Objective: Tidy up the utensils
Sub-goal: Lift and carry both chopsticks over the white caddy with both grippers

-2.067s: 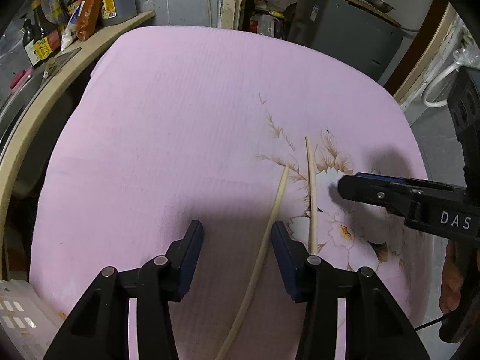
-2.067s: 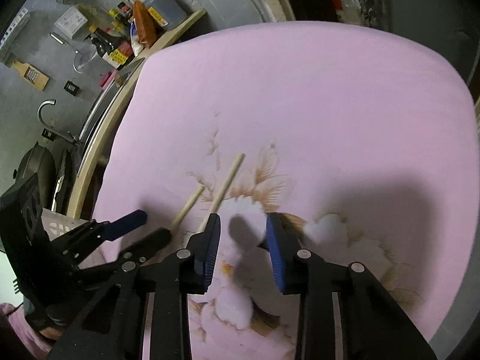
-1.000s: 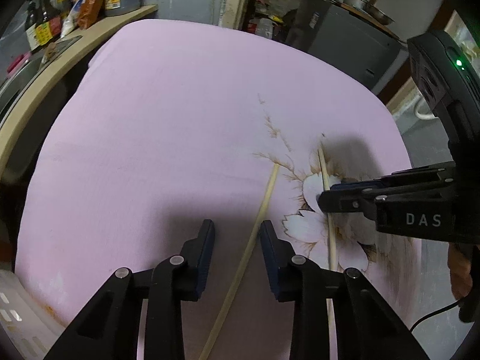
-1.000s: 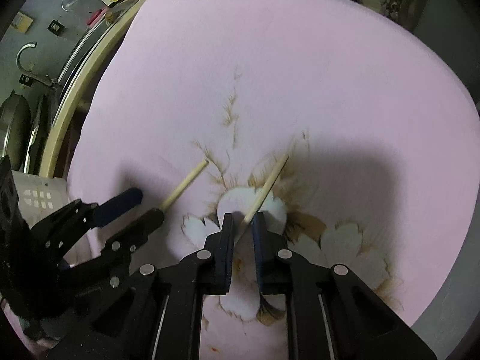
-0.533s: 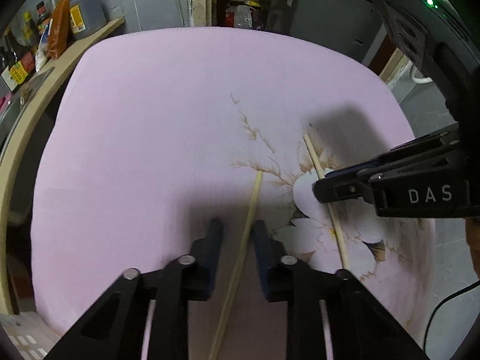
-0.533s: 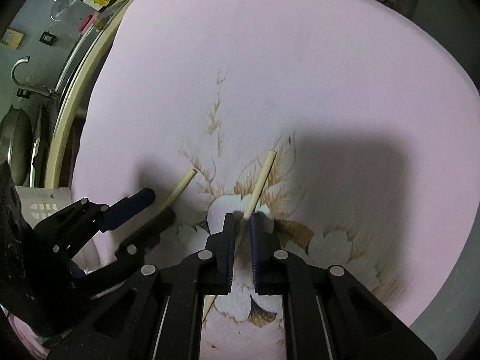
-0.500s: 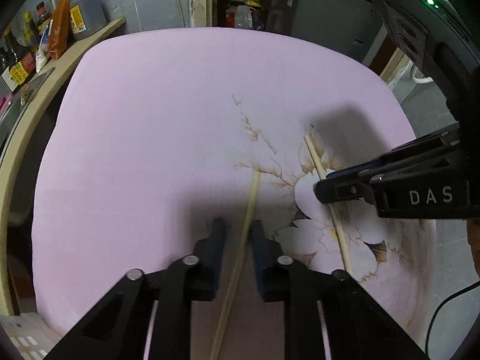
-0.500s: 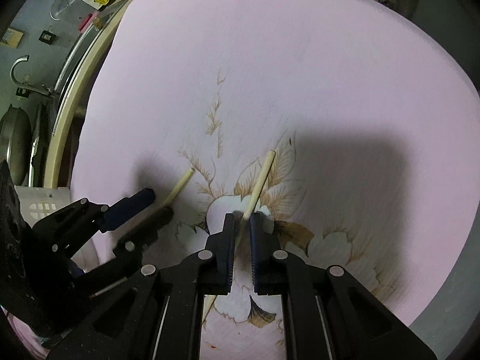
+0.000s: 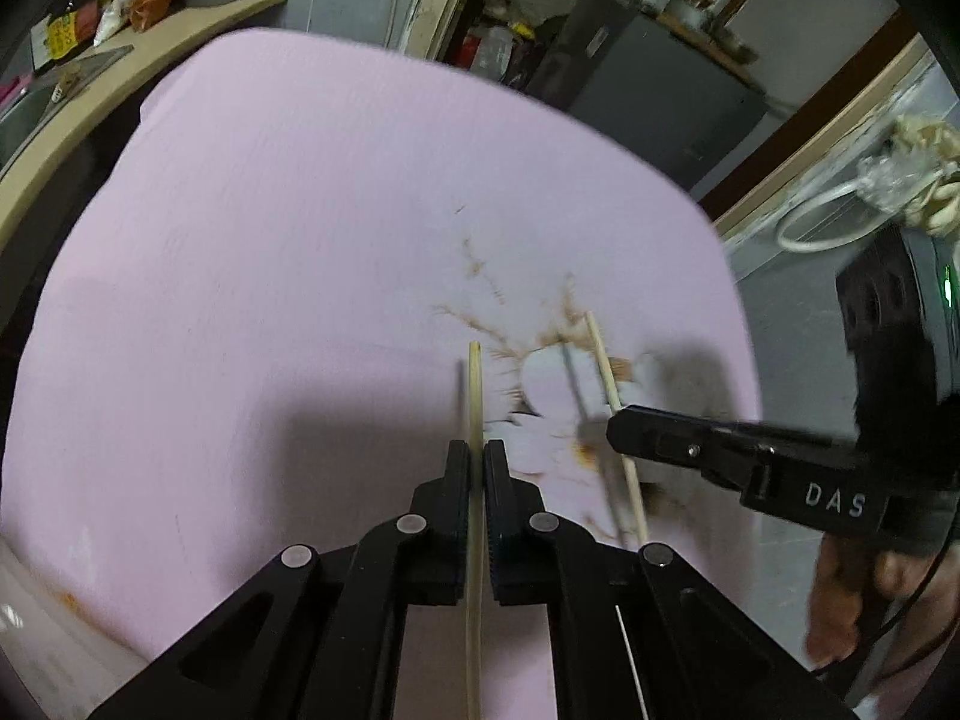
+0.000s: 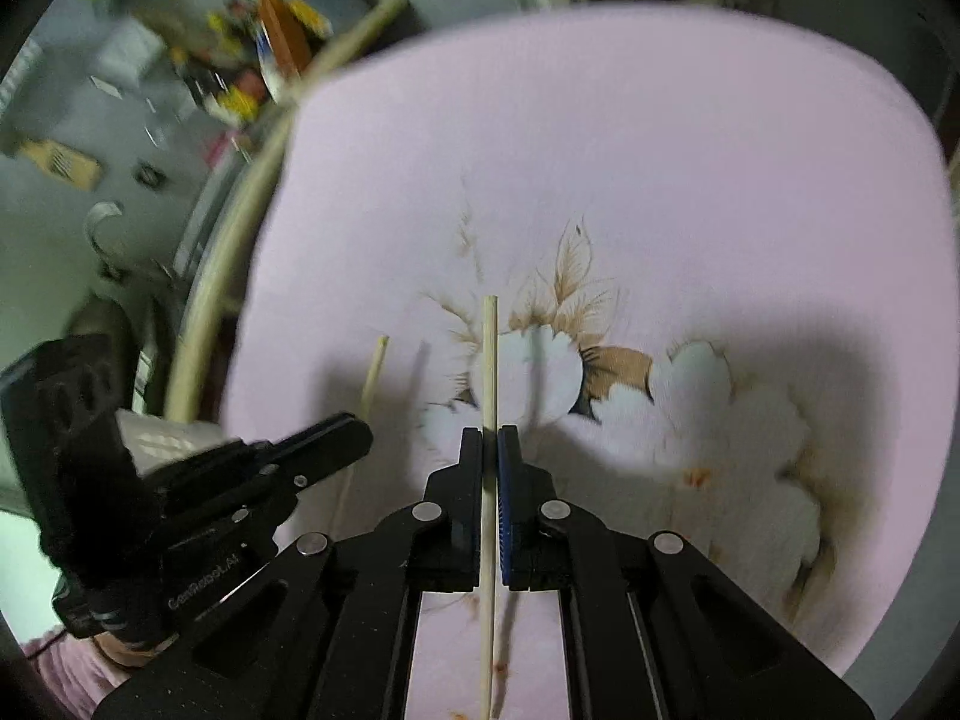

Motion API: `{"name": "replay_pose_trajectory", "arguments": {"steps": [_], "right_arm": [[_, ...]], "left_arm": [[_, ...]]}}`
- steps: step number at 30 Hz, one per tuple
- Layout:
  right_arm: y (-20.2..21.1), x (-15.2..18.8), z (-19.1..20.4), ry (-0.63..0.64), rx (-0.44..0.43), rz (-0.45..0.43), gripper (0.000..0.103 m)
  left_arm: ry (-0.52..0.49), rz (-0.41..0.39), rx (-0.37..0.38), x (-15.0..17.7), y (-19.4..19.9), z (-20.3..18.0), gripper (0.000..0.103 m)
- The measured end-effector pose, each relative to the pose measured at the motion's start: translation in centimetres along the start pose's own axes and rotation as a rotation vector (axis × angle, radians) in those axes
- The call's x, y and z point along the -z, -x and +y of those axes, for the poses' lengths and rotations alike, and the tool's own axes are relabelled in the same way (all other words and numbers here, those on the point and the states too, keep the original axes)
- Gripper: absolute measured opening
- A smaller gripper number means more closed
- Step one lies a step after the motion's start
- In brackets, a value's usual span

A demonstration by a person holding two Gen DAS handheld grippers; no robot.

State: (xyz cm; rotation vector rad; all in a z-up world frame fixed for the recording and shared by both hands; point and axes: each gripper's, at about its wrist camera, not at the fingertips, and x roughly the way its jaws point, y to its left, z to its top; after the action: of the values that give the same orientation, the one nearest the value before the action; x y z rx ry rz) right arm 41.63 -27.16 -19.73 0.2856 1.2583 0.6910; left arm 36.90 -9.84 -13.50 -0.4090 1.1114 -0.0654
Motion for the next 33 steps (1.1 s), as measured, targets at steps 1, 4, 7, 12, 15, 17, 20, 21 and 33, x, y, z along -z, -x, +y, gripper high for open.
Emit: {"name": "replay_pose_trajectory", "arguments": {"steps": [1,4,7,12,15,17,20,21,33], "right_arm": [[1.3,0.8,0.1,-0.003,-0.003,-0.054,0.004],[3.7,1.4,-0.1,-0.018,-0.023,-0.167,0.004],[7.3,2.6,0.8,0.0,-0.015,-0.294,0.004],[11.7,3.2,3.3,0.042,0.006,-0.447,0.004],[14.6,3.5,4.4,0.05,0.021,-0.529,0.004],[15.8,3.7,5.8,0.057,0.034,-0.577,0.004],[18.2,4.2,8.0,0.072,0.046,-0.668,0.004],[18.9,4.4,8.6,0.075,0.044,-0.697,0.004],[20.5,6.5,21.2,0.155,0.026,-0.966,0.004]], "left_arm": [[-0.006,-0.017,0.005,0.3,0.6,-0.3,0.005],[-0.021,-0.066,0.026,0.0,2.4,-0.8,0.005],[-0.054,-0.139,0.034,0.2,4.8,-2.0,0.005],[-0.084,-0.239,0.085,0.3,8.9,-3.2,0.005],[-0.104,-0.278,0.113,-0.3,10.6,-4.1,0.005],[-0.116,-0.306,0.136,-0.4,12.1,-4.1,0.005],[-0.135,-0.342,0.169,-0.4,14.4,-4.1,0.005],[-0.141,-0.353,0.178,-0.5,15.2,-4.0,0.005],[-0.203,-0.481,0.221,-1.0,24.2,1.5,0.005]]}}
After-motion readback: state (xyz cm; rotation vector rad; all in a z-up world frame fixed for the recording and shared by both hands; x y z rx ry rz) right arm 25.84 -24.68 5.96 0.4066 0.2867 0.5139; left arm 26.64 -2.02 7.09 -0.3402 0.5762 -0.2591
